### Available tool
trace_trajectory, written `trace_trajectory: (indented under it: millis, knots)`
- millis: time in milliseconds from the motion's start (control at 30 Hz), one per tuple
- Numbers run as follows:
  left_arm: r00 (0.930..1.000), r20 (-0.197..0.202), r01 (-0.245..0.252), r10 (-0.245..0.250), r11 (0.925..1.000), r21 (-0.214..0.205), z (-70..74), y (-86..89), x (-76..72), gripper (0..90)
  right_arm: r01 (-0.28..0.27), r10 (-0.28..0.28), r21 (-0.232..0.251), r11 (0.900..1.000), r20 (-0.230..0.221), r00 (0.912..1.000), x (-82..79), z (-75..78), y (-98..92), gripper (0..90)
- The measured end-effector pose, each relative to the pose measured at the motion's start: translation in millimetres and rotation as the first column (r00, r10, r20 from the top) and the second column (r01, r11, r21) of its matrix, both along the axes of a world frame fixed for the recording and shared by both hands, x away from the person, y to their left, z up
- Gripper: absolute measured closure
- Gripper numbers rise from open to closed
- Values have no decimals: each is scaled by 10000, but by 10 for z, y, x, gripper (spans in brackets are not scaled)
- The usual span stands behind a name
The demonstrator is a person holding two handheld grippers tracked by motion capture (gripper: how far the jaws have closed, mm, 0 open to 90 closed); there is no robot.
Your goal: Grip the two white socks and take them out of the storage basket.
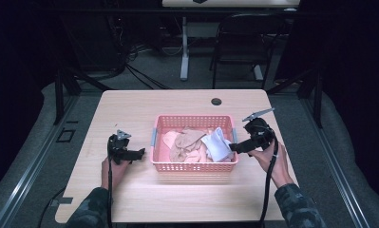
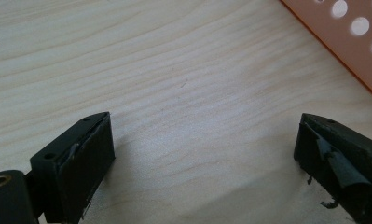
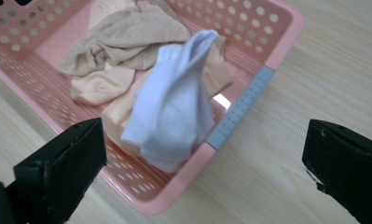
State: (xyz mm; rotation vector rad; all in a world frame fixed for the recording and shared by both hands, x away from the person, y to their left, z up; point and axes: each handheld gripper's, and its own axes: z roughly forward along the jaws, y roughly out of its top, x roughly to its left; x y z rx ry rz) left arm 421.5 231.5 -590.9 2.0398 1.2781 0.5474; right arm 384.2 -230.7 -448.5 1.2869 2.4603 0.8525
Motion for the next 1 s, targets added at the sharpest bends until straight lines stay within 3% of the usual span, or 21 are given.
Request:
trace_trajectory:
  millis: [233,367,500,733,867,1000]
  knots:
    - [10000,-1,0,0,10000,0,0,0,0,47,-352,351,189,9992,32,9994,61,1,221,23]
    - [10000,2,6,-6,10000,4,0,1,1,47,-684,684,-44,9977,-52,9976,62,-43,346,63]
    - [10000,14,8,-8,10000,5,0,1,1,47,-658,655,-199,9976,-164,9977,69,-99,402,204]
    - [10000,-19,-1,1,10000,-19,0,-1,0,47,-268,225,-1067,9939,-411,9989,104,-297,499,348]
    - [10000,1,8,-8,10000,-5,0,0,1,47,-220,147,-1236,9921,-595,9981,118,-360,530,401]
    - [10000,-3,11,-11,10000,-5,0,0,2,47,-140,19,-1589,9872,-761,9971,133,-402,539,516]
